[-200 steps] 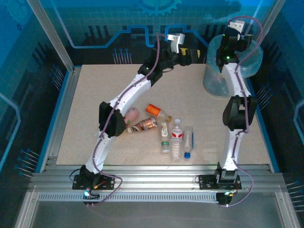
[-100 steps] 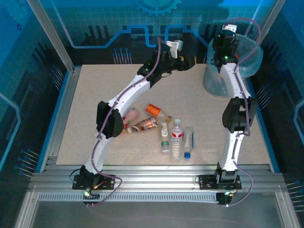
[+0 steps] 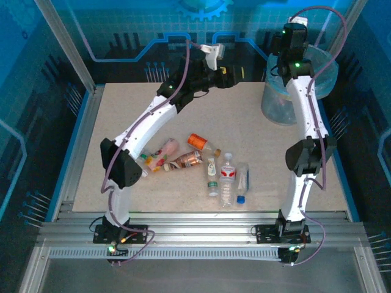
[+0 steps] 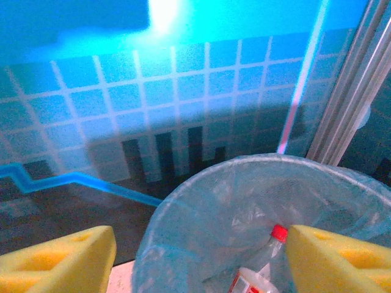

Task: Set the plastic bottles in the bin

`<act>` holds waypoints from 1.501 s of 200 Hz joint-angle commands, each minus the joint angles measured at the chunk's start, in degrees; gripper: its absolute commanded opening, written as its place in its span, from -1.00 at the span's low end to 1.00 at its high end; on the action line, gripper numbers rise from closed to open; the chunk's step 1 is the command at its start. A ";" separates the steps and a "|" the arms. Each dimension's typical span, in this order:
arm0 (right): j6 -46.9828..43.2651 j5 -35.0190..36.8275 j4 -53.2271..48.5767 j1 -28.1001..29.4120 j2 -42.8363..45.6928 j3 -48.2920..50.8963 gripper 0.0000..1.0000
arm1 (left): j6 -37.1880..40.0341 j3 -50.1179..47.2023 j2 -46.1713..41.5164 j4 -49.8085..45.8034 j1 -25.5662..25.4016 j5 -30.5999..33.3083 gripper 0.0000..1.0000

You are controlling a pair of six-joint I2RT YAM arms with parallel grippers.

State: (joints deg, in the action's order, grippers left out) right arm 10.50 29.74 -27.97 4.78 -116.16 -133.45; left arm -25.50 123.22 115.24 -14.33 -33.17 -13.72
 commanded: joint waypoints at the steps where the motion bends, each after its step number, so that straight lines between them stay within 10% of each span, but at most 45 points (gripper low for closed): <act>1: -1.16 -0.74 -3.34 3.98 4.19 -1.21 0.49 | 3.52 -4.95 -7.01 -1.97 0.09 2.39 0.42; 141: -32.31 -32.47 7.67 41.93 17.62 34.96 0.22 | 7.15 -63.93 -65.04 -17.79 13.26 19.49 0.42; 202: -22.49 -38.89 1.86 47.55 9.43 33.45 0.10 | 1.80 -73.08 -73.96 -26.34 13.92 21.16 0.43; 300: -57.09 -48.81 28.03 53.29 1.17 51.75 0.06 | -7.03 -83.16 -77.63 -25.28 15.33 35.88 0.37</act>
State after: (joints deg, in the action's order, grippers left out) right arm -34.24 -12.93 -7.14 55.55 -112.29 -84.42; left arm -27.77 40.47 38.76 -44.14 -19.51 12.88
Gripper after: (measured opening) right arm 0.528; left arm 0.687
